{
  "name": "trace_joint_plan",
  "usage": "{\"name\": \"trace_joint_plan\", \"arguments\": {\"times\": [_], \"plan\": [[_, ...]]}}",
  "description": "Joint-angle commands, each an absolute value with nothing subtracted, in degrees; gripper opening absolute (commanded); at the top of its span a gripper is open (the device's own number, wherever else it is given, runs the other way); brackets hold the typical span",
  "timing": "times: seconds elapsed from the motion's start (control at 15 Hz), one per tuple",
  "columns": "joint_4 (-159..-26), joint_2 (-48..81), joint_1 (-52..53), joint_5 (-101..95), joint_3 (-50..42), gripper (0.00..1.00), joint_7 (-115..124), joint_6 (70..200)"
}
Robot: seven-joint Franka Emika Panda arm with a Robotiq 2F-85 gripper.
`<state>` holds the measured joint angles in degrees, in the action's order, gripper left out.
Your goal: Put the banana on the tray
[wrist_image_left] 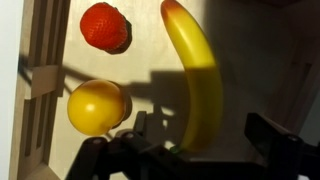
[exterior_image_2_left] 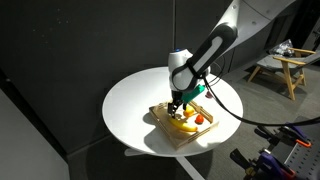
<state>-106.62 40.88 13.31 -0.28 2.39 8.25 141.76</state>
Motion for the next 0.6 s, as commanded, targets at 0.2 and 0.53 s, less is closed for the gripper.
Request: {"name": "trace_joint_plan", "arguments": {"times": [0.2, 0.53], "plan": [[-111.8, 33.8, 12.4, -0.3, 3.1, 1.00, 8.5, 139.0], [-116.7, 27.6, 12.4, -0.7, 2.6, 1.00, 9.5, 136.6]]}}
